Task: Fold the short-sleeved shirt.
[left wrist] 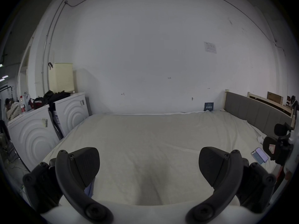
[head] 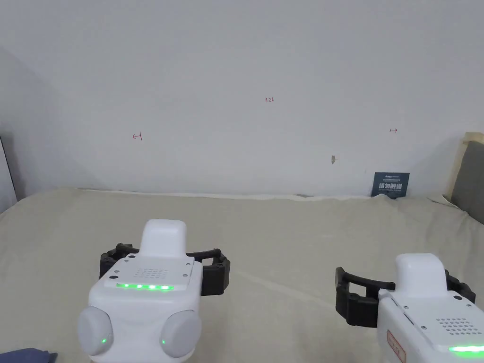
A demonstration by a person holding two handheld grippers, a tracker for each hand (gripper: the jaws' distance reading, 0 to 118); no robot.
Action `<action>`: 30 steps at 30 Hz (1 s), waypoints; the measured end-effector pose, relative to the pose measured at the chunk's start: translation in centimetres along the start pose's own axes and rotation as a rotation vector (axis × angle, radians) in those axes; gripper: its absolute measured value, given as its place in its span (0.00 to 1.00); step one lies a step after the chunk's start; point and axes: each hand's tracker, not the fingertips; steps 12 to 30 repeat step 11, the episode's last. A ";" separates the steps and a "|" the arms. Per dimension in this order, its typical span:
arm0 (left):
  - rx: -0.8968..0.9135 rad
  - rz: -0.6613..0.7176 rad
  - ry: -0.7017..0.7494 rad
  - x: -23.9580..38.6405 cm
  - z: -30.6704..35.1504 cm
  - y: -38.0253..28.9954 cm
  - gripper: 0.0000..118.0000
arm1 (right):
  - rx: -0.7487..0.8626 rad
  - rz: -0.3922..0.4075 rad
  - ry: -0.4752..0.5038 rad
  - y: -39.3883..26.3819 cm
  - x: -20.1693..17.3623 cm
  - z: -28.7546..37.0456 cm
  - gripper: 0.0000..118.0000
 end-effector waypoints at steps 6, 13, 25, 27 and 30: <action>0.043 -0.001 0.003 -0.7 0.3 -1.0 1.00 | 0.000 0.000 0.015 -0.2 -0.1 0.3 1.00; 0.063 0.018 -0.041 -1.2 0.1 -1.0 1.00 | 0.002 0.009 0.026 -0.3 -0.7 0.4 1.00; 0.063 0.018 -0.041 -1.2 0.1 -1.0 1.00 | 0.002 0.009 0.026 -0.3 -0.7 0.4 1.00; 0.063 0.018 -0.041 -1.2 0.1 -1.0 1.00 | 0.002 0.009 0.026 -0.3 -0.7 0.4 1.00; 0.063 0.018 -0.041 -1.2 0.1 -1.0 1.00 | 0.002 0.009 0.026 -0.3 -0.7 0.4 1.00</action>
